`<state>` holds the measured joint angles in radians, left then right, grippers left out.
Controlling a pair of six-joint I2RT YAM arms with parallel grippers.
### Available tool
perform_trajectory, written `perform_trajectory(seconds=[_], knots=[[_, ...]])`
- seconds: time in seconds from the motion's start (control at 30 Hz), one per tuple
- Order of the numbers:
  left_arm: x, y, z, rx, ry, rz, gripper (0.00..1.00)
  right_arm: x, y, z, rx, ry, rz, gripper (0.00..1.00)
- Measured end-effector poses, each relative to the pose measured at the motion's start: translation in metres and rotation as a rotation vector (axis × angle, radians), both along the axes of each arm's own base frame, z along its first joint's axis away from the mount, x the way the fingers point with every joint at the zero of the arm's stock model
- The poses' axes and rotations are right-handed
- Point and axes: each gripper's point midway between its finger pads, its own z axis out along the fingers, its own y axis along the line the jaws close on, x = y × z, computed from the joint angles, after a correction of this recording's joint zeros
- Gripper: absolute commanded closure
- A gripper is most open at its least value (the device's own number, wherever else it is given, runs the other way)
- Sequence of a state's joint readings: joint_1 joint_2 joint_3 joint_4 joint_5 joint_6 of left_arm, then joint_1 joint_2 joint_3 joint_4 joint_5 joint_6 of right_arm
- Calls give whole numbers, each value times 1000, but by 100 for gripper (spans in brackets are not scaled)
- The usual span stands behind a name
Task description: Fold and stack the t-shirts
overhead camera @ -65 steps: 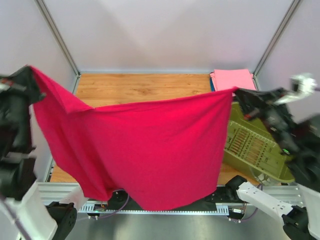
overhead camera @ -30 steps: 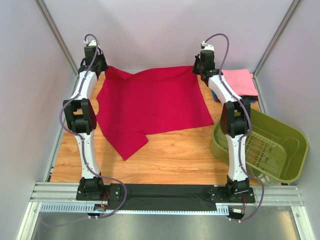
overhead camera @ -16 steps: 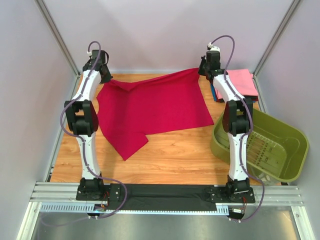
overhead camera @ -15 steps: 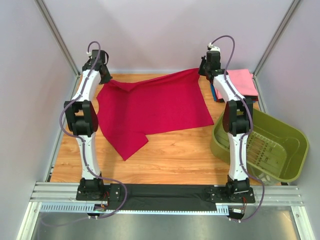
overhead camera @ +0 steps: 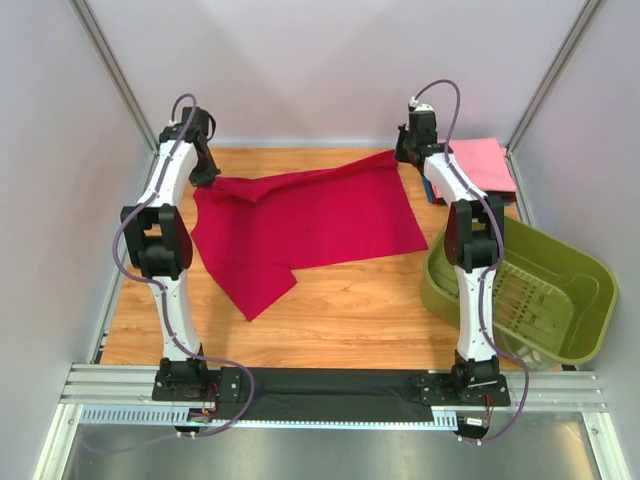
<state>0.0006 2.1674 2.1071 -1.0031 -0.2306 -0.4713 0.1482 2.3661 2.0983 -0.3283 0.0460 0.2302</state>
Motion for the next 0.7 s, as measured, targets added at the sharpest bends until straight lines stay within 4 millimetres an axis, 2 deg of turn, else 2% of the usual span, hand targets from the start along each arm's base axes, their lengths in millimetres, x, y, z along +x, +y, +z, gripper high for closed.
perform_trajectory(seconds=[0.13, 0.23, 0.53, 0.7], knots=[[-22, -4, -24, -21, 86, 3, 100, -18, 4, -28, -60, 90, 38, 100], [-32, -7, -37, -39, 132, 1, 100, -27, 4, -39, -106, 127, 60, 100], [-48, -23, -59, -85, 202, -27, 100, -34, -3, -41, -189, 151, 69, 99], [-66, -31, -70, -68, 251, -31, 100, -40, -9, -44, -218, 169, 60, 100]])
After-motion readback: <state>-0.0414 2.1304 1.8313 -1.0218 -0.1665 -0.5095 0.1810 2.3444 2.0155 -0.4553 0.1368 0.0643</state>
